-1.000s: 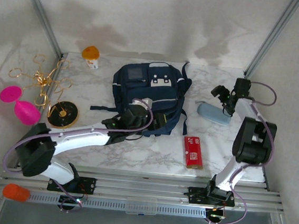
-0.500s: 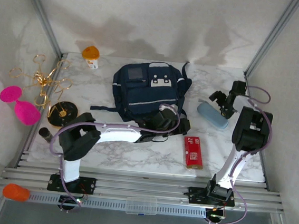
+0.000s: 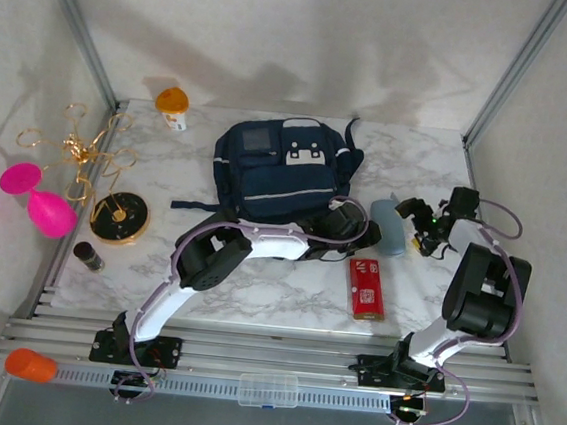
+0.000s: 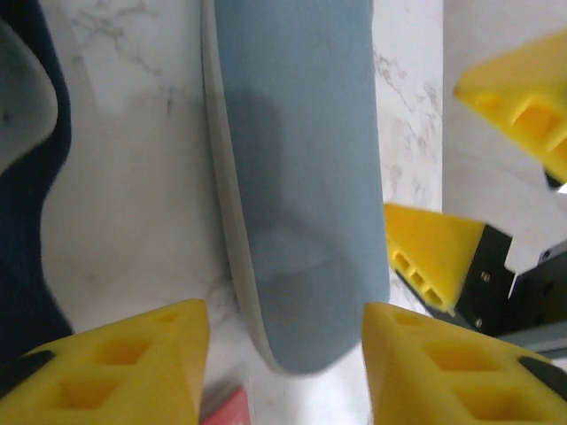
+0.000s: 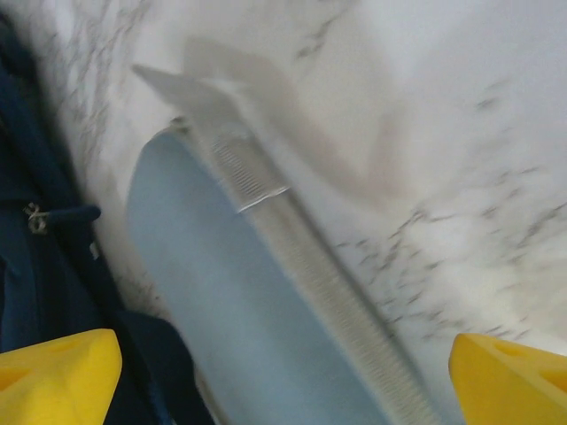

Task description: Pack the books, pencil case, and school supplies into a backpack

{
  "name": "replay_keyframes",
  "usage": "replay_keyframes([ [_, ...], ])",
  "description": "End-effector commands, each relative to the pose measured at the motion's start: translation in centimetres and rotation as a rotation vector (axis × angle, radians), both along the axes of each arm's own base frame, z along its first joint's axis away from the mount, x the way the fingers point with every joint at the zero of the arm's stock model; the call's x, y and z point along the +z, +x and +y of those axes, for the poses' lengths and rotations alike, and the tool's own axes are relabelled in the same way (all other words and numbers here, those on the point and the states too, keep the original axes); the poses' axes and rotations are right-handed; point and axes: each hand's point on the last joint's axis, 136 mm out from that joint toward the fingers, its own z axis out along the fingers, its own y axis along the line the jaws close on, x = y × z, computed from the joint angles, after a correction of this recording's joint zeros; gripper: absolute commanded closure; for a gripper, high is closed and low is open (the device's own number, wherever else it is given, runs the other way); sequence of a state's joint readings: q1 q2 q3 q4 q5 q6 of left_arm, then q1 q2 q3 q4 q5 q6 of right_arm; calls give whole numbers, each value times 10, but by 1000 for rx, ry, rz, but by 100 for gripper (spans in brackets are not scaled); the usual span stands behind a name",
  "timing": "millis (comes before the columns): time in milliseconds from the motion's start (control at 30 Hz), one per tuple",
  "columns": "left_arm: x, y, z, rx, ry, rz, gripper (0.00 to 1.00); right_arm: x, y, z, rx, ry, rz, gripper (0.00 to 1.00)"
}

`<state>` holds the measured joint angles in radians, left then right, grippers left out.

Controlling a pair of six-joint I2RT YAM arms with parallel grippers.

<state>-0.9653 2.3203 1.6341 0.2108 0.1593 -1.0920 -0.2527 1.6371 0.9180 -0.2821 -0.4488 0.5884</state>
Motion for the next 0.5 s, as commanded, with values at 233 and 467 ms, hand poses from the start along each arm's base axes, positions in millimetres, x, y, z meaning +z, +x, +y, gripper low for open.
replay_keyframes([
  [233, -28, 31, 3, 84, 24, 46, 79, -7, 4, 33, 146, 157, -73, 15],
  [467, -44, 32, 15, 95, 69, 69, 93, 15, -1, 63, 228, 232, -129, 20],
])
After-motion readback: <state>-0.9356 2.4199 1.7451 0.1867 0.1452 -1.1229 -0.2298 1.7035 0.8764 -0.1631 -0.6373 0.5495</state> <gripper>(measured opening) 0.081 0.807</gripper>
